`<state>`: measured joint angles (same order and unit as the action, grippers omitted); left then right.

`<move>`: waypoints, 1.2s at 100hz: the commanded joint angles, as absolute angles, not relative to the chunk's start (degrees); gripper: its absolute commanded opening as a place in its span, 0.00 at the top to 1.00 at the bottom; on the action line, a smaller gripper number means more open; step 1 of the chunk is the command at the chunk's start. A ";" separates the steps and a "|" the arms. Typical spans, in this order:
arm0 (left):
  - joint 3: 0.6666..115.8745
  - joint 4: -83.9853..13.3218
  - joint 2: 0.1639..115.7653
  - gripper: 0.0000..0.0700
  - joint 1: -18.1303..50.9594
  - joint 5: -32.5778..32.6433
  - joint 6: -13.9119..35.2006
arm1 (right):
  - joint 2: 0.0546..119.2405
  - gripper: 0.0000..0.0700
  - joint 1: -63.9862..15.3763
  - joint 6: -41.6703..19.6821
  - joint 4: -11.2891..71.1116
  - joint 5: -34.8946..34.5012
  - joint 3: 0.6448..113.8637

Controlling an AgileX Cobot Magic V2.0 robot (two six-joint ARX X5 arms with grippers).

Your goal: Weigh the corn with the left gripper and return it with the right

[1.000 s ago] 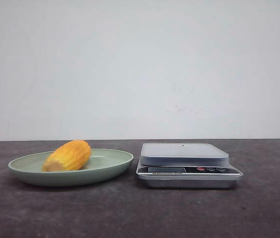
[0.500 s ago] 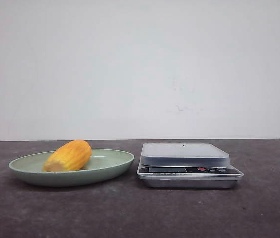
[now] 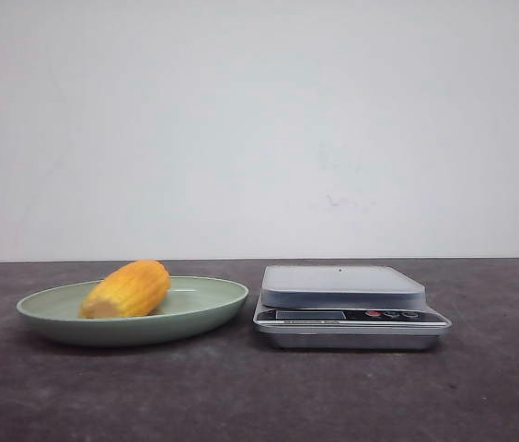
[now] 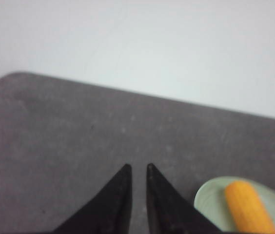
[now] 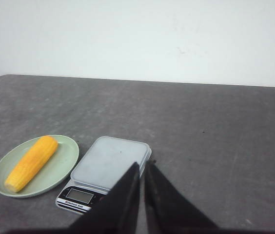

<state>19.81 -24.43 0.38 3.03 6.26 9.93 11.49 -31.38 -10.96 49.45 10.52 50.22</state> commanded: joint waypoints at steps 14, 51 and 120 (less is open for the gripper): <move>9.06 -11.22 0.19 0.96 2.92 6.11 8.99 | 11.38 0.98 -31.57 -11.60 48.86 10.57 50.70; 0.89 -6.74 0.19 0.96 2.92 4.56 8.58 | 11.38 0.98 -31.57 -11.60 48.86 10.57 50.70; 0.80 -10.68 0.19 0.96 2.96 4.47 6.87 | 11.38 0.98 -31.57 -11.60 48.86 10.57 50.70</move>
<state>1.80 -10.35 0.21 3.01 4.51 7.81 11.42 -31.38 -10.96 49.45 10.55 50.22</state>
